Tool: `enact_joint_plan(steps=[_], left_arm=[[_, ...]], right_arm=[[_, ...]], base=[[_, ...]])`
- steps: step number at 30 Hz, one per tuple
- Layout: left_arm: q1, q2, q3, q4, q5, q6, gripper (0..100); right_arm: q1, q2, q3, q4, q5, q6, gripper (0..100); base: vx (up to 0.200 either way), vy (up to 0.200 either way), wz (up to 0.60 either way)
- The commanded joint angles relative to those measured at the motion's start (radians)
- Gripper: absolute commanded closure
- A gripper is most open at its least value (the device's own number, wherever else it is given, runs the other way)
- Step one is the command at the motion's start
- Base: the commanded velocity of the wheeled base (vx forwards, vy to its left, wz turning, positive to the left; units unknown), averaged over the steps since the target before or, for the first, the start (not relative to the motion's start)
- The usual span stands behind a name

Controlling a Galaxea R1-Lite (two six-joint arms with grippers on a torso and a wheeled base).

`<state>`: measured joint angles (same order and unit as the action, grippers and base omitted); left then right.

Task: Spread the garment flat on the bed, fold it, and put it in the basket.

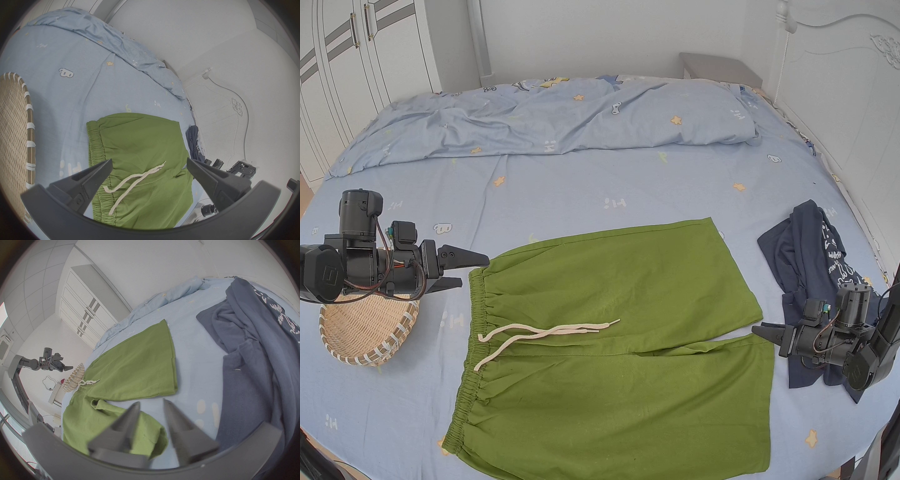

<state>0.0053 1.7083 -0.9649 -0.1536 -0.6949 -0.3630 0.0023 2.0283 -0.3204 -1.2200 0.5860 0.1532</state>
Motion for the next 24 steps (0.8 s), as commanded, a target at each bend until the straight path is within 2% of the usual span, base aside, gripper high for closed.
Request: enact_joint_plan(steps=[1,6,10,14,15,17,21,24], left_arm=[[0.002,0.001,0.002,0.0,0.0,-0.001,0],[0.001,-0.004,0.011,0.008,0.002,-0.004,0],[0.005,-0.101,0.126,0.003,-0.005,-0.048,0],[0.028,-0.15,0.229,0.006,-0.025,-0.05,0],[0.067,-0.179,0.324,-0.001,-0.031,-0.047,0],[0.097,-0.211,0.411,-0.001,-0.04,-0.042,0],[0.17,-0.243,0.549,-0.001,-0.067,-0.027,0],[0.217,-0.263,0.634,-0.003,-0.091,0.024,0]], right_arm=[[-0.001,-0.005,-0.037,0.027,0.002,0.0,0],[-0.012,-0.005,-0.039,0.028,0.002,0.0,0],[-0.045,-0.071,-0.034,0.042,0.005,0.029,0],[-0.059,-0.161,-0.028,0.093,0.014,0.068,0],[-0.073,-0.229,-0.026,0.157,0.018,0.085,0],[-0.078,-0.292,-0.023,0.238,0.02,0.086,0],[-0.079,-0.392,-0.006,0.41,0.02,0.086,0],[-0.079,-0.461,0.007,0.487,0.021,0.085,0]], base=[[0.0,0.0,0.0],[0.0,0.0,0.0],[0.0,0.0,0.0],[0.0,0.0,0.0],[0.0,0.0,0.0],[0.0,0.0,0.0],[0.0,0.0,0.0],[0.0,0.0,0.0]])
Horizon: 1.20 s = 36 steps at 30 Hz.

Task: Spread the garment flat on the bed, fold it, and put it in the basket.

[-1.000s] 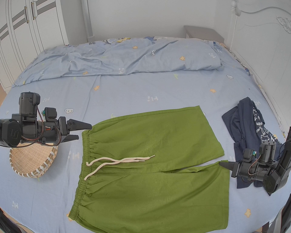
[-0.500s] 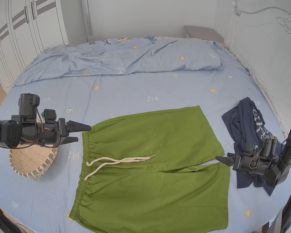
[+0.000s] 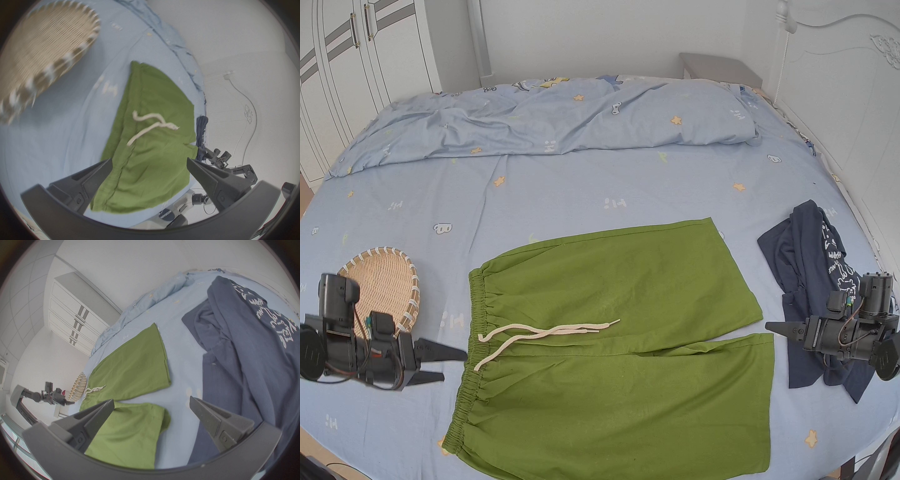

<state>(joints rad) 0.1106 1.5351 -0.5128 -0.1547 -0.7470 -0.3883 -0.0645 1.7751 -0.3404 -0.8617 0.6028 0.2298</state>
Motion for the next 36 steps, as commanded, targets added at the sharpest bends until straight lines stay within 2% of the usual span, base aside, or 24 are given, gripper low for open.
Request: enact_joint_plan(steps=[1,3,4,6,15,20,23,28,36], left_arm=[[0.13,-0.092,0.208,0.0,-0.037,0.08,0],[0.146,-0.09,0.226,0.001,-0.037,0.109,0],[0.167,-0.089,0.264,0.007,-0.037,0.172,0],[0.176,-0.078,0.287,0.007,-0.038,0.209,0],[0.161,0.089,0.272,-0.005,-0.035,0.226,0],[0.132,0.174,0.281,-0.028,-0.031,0.292,0],[0.113,0.198,0.292,-0.029,-0.037,0.327,0],[0.066,0.22,0.286,-0.031,-0.038,0.328,0],[0.04,0.243,0.28,-0.068,-0.038,0.328,0]], right_arm=[[-0.011,-0.229,0.035,0.144,0.005,0.006,0],[-0.008,-0.244,0.041,0.151,0.005,0.006,0],[-0.003,-0.267,0.057,0.156,0.005,0.006,0],[0.0,-0.284,0.07,0.155,0.005,0.006,0],[0.057,-0.295,0.077,0.151,0.003,0.002,0],[0.064,-0.295,0.072,0.15,0.002,0.003,0],[0.063,-0.295,0.072,0.148,0.002,0.003,0],[0.061,-0.298,0.072,0.148,0.002,0.003,0],[0.063,-0.309,0.077,0.15,0.002,0.005,0]], base=[[0.0,0.0,0.0],[0.0,0.0,0.0],[0.0,0.0,0.0],[0.0,0.0,0.0],[0.0,0.0,0.0],[0.0,0.0,0.0],[0.0,0.0,0.0],[0.0,0.0,0.0],[0.0,0.0,0.0]])
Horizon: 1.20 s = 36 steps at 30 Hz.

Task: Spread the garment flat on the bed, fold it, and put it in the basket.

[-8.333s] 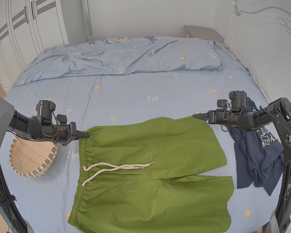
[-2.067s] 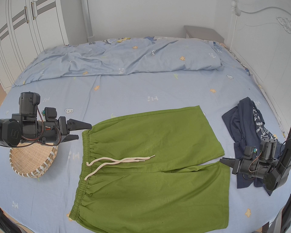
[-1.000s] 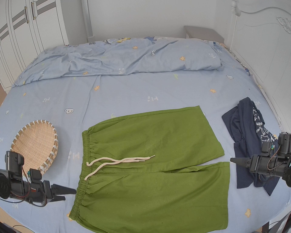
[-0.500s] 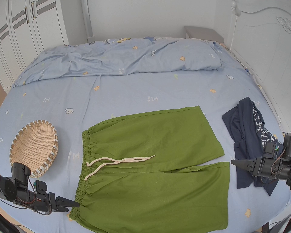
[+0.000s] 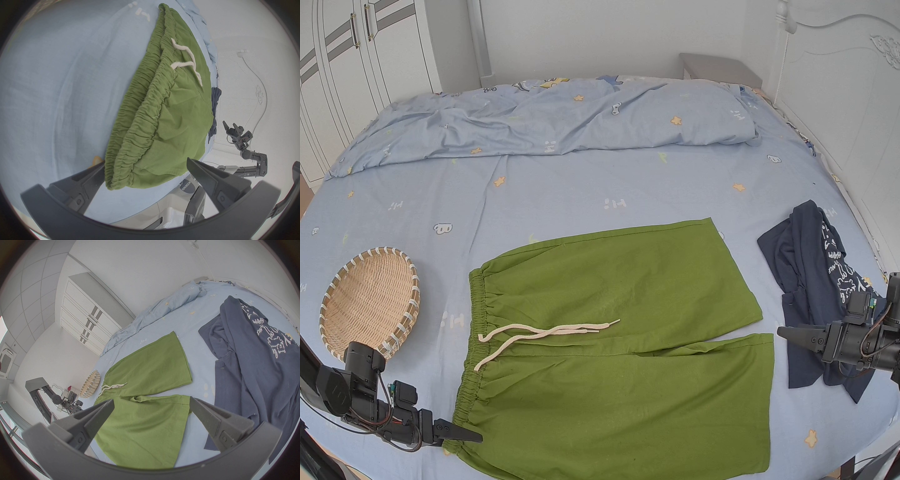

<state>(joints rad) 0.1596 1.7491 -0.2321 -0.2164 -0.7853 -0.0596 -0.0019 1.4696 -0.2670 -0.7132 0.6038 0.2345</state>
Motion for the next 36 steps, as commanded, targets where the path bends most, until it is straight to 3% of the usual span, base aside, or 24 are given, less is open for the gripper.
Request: enact_joint_plan(steps=[1,14,21,23,24,28,32,36], left_arm=[[-0.009,0.03,-0.001,-0.011,0.001,0.001,100],[0.014,0.03,0.016,-0.009,0.005,0.007,100],[0.117,0.009,0.086,-0.012,0.012,0.08,100],[0.123,0.01,0.086,-0.011,0.012,0.103,100],[0.129,0.013,0.093,-0.011,0.009,0.139,100],[0.136,0.013,0.088,-0.012,0.003,0.147,100],[0.132,0.016,0.079,-0.012,0.001,0.145,100],[0.126,0.015,0.071,-0.012,0.001,0.145,100]], right_arm=[[0.002,-0.003,0.005,0.001,0.001,0.0,0],[0.005,-0.002,0.066,0.004,0.004,0.0,0],[0.051,-0.012,0.267,-0.002,0.004,-0.006,0],[0.063,-0.017,0.267,0.029,0.002,-0.006,0],[0.077,-0.064,0.267,0.138,0.021,0.005,0],[0.071,-0.195,0.267,0.276,0.097,0.003,0],[0.088,-0.23,0.267,0.403,0.128,-0.007,0],[0.094,-0.184,0.267,0.434,0.132,-0.041,0]], base=[[0.0,0.0,0.0],[0.0,0.0,0.0],[0.0,0.0,0.0],[0.0,0.0,0.0],[0.0,0.0,0.0],[0.0,0.0,0.0],[0.0,0.0,0.0],[0.0,0.0,0.0]])
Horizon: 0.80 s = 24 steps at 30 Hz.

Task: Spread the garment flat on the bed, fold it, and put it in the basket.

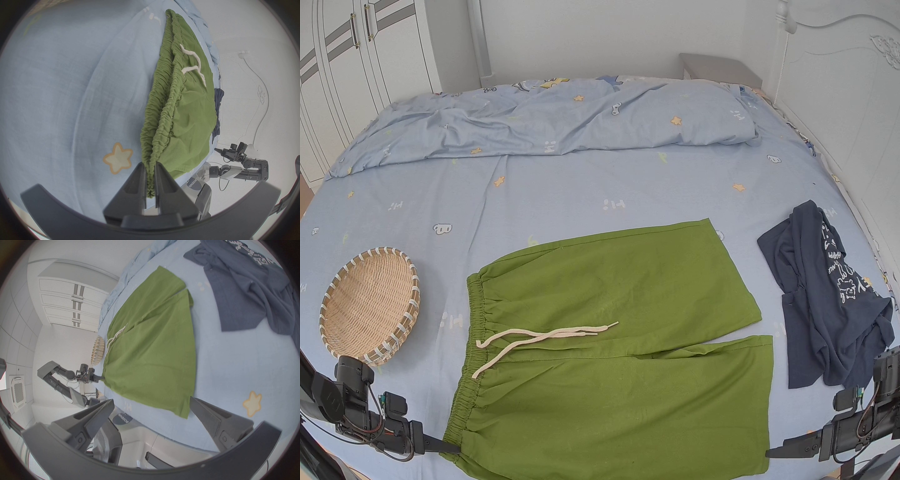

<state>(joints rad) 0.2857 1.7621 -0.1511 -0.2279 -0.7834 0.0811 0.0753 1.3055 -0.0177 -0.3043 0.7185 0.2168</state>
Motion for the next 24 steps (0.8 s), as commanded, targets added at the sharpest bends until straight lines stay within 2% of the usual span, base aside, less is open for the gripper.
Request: enact_joint_plan(steps=[1,6,8,10,16,19,24], left_arm=[[0.0,0.002,-0.012,-0.001,0.0,0.005,100],[-0.003,-0.003,-0.024,-0.001,-0.002,0.0,100],[-0.005,-0.003,-0.024,-0.001,-0.002,0.002,100],[-0.005,-0.003,-0.025,-0.001,-0.002,0.0,100],[-0.005,-0.006,-0.03,0.001,-0.002,0.0,100],[-0.005,-0.003,-0.036,-0.001,-0.002,0.002,100],[-0.007,-0.003,-0.036,0.001,-0.002,0.0,100]], right_arm=[[0.017,-0.006,0.018,0.025,0.018,-0.028,0],[0.014,0.198,0.016,0.004,0.015,-0.129,0],[0.015,0.239,0.018,-0.012,0.013,-0.134,0],[0.015,0.33,0.018,-0.085,0.007,-0.134,0],[0.027,0.373,0.018,-0.11,0.001,-0.134,0],[0.09,0.408,0.018,-0.121,-0.025,-0.132,0],[0.13,0.474,0.018,-0.162,-0.076,-0.136,0]], base=[[0.0,0.0,0.0],[0.0,0.0,0.0],[0.0,0.0,0.0],[0.0,0.0,0.0],[0.0,0.0,0.0],[0.0,0.0,0.0],[0.0,0.0,0.0]])
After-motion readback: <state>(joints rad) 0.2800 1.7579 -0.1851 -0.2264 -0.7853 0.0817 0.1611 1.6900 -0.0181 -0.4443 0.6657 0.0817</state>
